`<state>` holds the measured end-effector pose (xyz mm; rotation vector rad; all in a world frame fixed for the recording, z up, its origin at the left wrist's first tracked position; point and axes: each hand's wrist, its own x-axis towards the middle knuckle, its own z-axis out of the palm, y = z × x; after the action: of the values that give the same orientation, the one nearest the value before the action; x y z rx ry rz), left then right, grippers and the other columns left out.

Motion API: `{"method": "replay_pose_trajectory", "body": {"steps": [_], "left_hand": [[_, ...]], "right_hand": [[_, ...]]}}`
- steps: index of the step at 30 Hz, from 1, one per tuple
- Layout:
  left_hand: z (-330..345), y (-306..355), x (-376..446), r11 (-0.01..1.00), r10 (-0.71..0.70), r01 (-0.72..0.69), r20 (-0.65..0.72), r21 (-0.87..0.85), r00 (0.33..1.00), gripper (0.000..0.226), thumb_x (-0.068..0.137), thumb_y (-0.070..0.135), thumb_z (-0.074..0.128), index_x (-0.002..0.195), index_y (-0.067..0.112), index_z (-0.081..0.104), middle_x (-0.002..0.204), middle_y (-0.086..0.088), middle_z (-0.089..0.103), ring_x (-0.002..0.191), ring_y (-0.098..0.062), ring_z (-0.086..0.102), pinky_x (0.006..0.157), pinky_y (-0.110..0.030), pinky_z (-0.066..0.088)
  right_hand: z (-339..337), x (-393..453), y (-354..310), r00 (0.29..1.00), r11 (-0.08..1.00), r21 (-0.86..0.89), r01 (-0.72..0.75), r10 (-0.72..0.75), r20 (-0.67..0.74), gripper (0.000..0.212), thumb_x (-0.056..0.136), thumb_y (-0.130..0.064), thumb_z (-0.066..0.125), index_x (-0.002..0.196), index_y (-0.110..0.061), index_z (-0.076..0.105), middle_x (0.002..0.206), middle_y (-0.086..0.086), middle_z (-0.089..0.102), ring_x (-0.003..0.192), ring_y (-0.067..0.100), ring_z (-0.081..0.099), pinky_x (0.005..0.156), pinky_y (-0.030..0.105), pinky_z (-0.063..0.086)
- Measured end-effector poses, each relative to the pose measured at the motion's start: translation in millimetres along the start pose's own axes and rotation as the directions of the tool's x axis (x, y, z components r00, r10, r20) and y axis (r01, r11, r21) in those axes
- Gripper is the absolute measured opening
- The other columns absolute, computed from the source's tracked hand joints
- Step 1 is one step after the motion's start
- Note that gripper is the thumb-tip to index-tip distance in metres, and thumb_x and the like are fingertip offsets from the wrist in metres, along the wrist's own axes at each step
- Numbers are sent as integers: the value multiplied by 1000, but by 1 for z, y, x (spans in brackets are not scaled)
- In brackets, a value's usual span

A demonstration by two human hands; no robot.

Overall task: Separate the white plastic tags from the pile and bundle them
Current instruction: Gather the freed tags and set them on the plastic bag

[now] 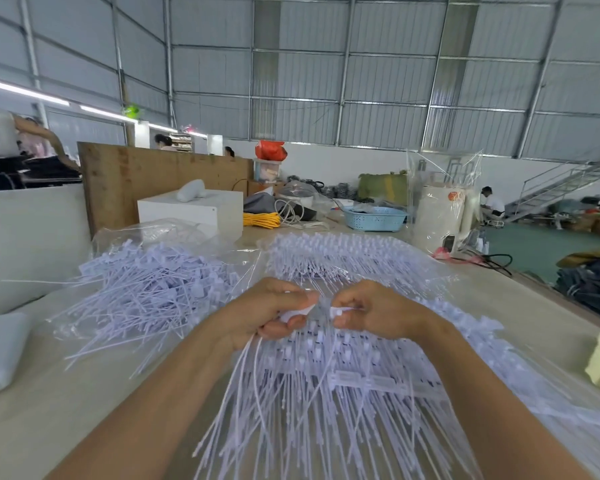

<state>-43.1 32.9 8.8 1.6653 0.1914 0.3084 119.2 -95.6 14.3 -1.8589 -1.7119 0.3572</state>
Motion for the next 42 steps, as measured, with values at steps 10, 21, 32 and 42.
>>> {"method": "replay_pose_trajectory", "body": {"steps": [10,21,32,42], "left_hand": [[9,-14,18,970,-35,-67,-407,-233,913,18,93,7,55,108,1,65,70,-5,66,37,-8,42,34,-15,28],[28,-7,19,942,-75,21,-148,-336,986,75,62,78,36,79,13,71,77,-12,70,48,-17,55,52,-26,39],[30,-16,20,986,116,-154,-404,-64,908,28,89,34,61,77,10,61,64,2,62,44,-7,51,46,-17,44],[33,-13,16,987,117,-147,-319,-71,941,37,69,43,69,88,12,63,60,6,63,46,-8,53,47,-20,45]], "right_hand": [[-15,-10,-22,985,964,245,104,-67,-157,20,91,-7,58,100,-20,70,77,0,64,63,8,53,59,23,48],[-5,-4,-25,938,905,394,163,-18,-346,18,85,3,63,90,-13,69,78,5,59,58,5,58,58,15,47],[5,4,-13,971,987,157,-33,69,-227,30,83,-24,70,107,-8,65,95,11,62,67,1,57,66,18,48],[-1,3,-9,962,994,92,52,-25,-273,25,74,-19,79,80,2,67,79,23,63,75,31,59,78,41,46]]}}
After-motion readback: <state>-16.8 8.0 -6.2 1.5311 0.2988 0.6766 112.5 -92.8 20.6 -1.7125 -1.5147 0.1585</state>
